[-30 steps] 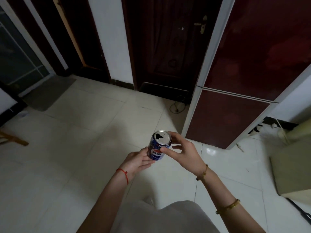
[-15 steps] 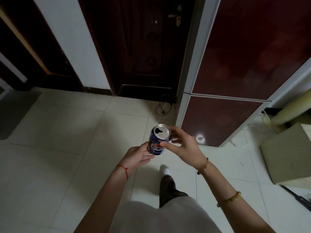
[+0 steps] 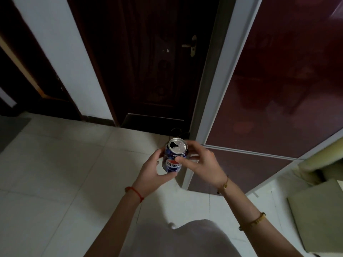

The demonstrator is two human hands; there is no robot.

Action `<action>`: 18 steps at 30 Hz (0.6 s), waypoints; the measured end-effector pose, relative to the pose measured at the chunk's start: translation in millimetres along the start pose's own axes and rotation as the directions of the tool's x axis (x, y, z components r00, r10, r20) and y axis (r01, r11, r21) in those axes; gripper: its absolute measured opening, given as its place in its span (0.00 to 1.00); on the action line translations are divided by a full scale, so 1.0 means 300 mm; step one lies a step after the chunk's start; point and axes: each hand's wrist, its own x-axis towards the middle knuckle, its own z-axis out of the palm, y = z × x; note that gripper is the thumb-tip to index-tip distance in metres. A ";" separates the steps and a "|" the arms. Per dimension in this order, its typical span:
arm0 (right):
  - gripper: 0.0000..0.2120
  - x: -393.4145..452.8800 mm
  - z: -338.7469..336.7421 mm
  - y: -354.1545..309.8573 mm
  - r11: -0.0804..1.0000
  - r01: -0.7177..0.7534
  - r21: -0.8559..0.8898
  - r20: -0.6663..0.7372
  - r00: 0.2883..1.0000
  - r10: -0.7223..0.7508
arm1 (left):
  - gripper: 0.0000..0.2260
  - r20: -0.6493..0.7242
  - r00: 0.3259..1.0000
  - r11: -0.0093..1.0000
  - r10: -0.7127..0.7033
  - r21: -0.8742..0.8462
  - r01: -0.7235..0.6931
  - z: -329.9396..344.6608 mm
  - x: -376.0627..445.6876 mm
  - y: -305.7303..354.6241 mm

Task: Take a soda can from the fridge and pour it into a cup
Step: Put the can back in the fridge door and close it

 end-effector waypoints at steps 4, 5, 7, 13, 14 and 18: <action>0.23 0.117 -0.045 -0.008 0.999 0.042 -0.008 -0.026 0.999 -0.043 | 0.32 -0.113 0.989 0.995 0.101 0.030 -0.098 0.019 0.133 0.056; 0.24 0.140 -0.051 -0.008 0.999 0.048 -0.010 -0.035 0.998 -0.049 | 0.31 -0.148 0.982 0.993 0.114 0.036 -0.110 0.019 0.164 0.064; 0.25 0.182 -0.064 -0.005 0.999 0.047 -0.007 -0.048 0.998 -0.047 | 0.29 -0.184 0.974 0.990 0.135 0.054 -0.127 0.012 0.217 0.074; 0.27 0.278 -0.101 -0.017 0.976 0.116 -0.183 -0.043 0.991 -0.125 | 0.30 -0.178 0.968 0.984 0.178 0.037 -0.174 -0.035 0.334 0.110; 0.27 0.298 -0.116 -0.021 0.956 0.135 -0.259 -0.074 0.985 -0.159 | 0.30 -0.180 0.968 0.984 0.176 0.016 -0.176 -0.044 0.352 0.119; 0.21 0.402 -0.209 -0.057 0.648 0.209 -0.732 -0.125 0.894 -0.430 | 0.31 -0.180 0.967 0.980 0.182 -0.050 -0.193 -0.077 0.424 0.150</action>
